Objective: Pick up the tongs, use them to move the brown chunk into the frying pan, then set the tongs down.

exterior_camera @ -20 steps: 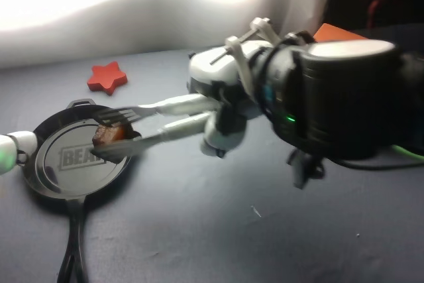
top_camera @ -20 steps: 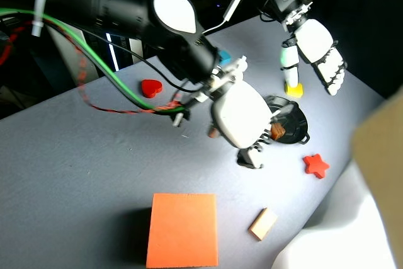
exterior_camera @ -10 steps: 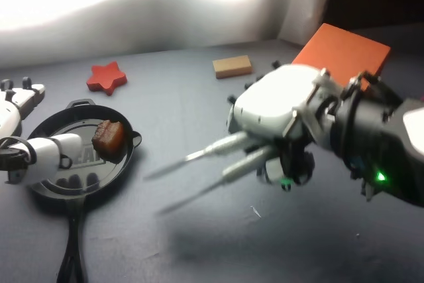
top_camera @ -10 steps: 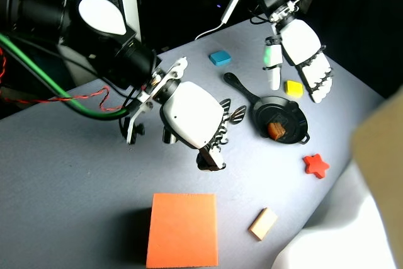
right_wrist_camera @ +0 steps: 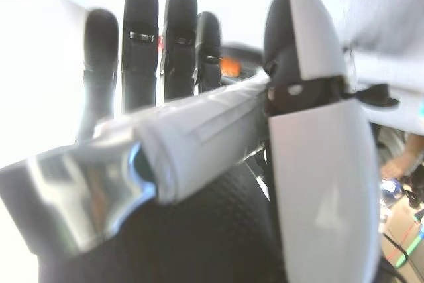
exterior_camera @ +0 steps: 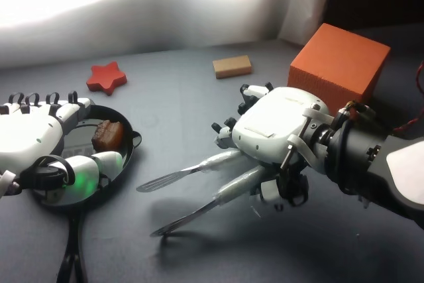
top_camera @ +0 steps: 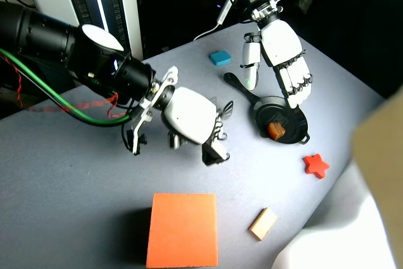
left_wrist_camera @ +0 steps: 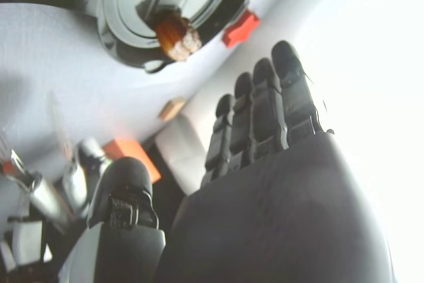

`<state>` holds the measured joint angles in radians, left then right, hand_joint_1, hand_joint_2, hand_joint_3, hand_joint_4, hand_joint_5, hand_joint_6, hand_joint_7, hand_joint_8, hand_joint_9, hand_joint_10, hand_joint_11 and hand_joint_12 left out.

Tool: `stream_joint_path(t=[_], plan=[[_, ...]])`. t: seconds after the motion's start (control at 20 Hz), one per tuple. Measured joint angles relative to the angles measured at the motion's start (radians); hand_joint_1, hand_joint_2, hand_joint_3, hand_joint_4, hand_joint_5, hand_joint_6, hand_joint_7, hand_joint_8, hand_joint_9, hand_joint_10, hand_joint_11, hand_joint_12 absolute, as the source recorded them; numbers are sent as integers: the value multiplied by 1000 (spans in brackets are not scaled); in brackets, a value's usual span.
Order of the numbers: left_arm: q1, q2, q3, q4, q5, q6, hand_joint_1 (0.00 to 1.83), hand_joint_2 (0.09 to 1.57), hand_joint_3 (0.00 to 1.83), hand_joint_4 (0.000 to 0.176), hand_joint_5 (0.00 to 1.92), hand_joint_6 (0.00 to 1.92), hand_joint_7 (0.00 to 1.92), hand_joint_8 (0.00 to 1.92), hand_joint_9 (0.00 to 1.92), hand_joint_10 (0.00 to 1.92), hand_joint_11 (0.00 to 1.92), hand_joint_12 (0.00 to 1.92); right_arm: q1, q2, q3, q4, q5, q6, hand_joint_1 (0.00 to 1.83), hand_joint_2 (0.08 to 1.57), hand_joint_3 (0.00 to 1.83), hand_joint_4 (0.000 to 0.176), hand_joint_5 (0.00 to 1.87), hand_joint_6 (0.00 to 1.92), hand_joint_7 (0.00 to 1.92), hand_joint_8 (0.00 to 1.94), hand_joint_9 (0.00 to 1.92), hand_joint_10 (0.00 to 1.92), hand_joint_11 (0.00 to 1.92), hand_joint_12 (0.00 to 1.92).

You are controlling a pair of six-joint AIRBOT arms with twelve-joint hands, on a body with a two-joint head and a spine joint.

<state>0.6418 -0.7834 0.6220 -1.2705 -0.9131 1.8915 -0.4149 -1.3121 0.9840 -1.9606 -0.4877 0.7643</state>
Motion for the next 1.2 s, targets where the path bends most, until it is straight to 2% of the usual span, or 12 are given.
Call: stream_joint_path(t=[0.35, 0.55, 0.6, 0.65, 0.7, 0.75, 0.8, 0.85, 0.9, 1.0, 1.05, 1.2], plan=[[0, -3, 0, 0, -3, 0, 0, 1311, 0, 28, 45, 4, 71, 1, 72, 5, 0, 274, -33, 51, -24, -16, -1, 18, 631, 935, 0, 0, 58, 2, 155, 4, 172, 2, 0, 507], [-8, -4, 5, 6, 5, 0, 0, 1313, 0, 30, 36, 3, 67, 3, 67, 2, 0, 253, -50, 166, -159, -6, -15, 18, 470, 922, 0, 0, 6, 1, 101, 1, 113, 2, 0, 256], [-16, -4, 7, 6, 9, 8, 0, 1312, 0, 33, 46, 6, 80, 5, 79, 6, 0, 291, -47, 208, -208, 4, -14, 18, 390, 948, 8, 0, 52, 14, 133, 8, 144, 11, 0, 337], [-18, -4, 8, 13, 16, 17, 0, 1313, 0, 29, 115, 26, 128, 14, 121, 18, 0, 398, -36, 247, -248, 38, -11, 18, 296, 996, 13, 0, 220, 44, 325, 26, 287, 41, 0, 632], [-29, -4, 10, 8, 41, 20, 78, 1316, 1, 18, 340, 107, 355, 56, 266, 62, 0, 765, -14, 308, -300, 119, -10, 5, 256, 1048, 11, 0, 455, 88, 608, 64, 534, 113, 0, 1052], [-40, -4, 10, 7, 64, 25, 127, 1330, 4, 3, 498, 190, 518, 117, 394, 123, 0, 1048, 6, 367, -339, 178, -11, -17, 252, 1091, 7, 0, 631, 105, 794, 66, 699, 164, 37, 1247], [-44, -4, 10, 18, 75, 26, 130, 1349, 4, 0, 539, 925, 562, 810, 400, 877, 1, 1581, 19, 398, -357, 204, -16, -42, 291, 1174, 2, 0, 882, 168, 1032, 118, 863, 424, 228, 1423], [-53, -4, 9, 39, 92, 26, 205, 1345, 1, 0, 642, 1277, 668, 1296, 520, 1371, 254, 1815, 34, 440, -385, 237, -29, -80, 418, 1231, 9, 0, 1064, 282, 1081, 465, 826, 931, 379, 1599], [-60, -4, 4, 66, 108, 24, 207, 1353, 3, 0, 674, 1376, 673, 1497, 545, 1616, 358, 1900, 55, 476, -413, 281, -44, -142, 424, 1273, 9, 0, 1102, 430, 992, 904, 757, 1290, 423, 1764], [-72, -2, -27, 78, 120, 18, 172, 1377, 7, 0, 719, 1559, 721, 1689, 563, 1861, 421, 1920, 95, 525, -470, 381, -91, -232, 303, 1348, 9, 0, 942, 1337, 990, 1513, 836, 1797, 638, 1915], [-77, -2, -40, 77, 129, 18, 188, 1387, 8, 0, 735, 1632, 768, 1714, 605, 1878, 430, 1921, 106, 545, -488, 425, -99, -240, 278, 1362, 8, 0, 941, 1545, 1027, 1636, 896, 1896, 752, 1920], [-102, -2, -68, 73, 130, 18, 372, 1403, 4, 0, 855, 1839, 956, 1883, 936, 1921, 854, 1921, 121, 615, -523, 501, -113, -262, 301, 1400, 9, 0, 1046, 1881, 1172, 1857, 1140, 1921, 1091, 1921]])
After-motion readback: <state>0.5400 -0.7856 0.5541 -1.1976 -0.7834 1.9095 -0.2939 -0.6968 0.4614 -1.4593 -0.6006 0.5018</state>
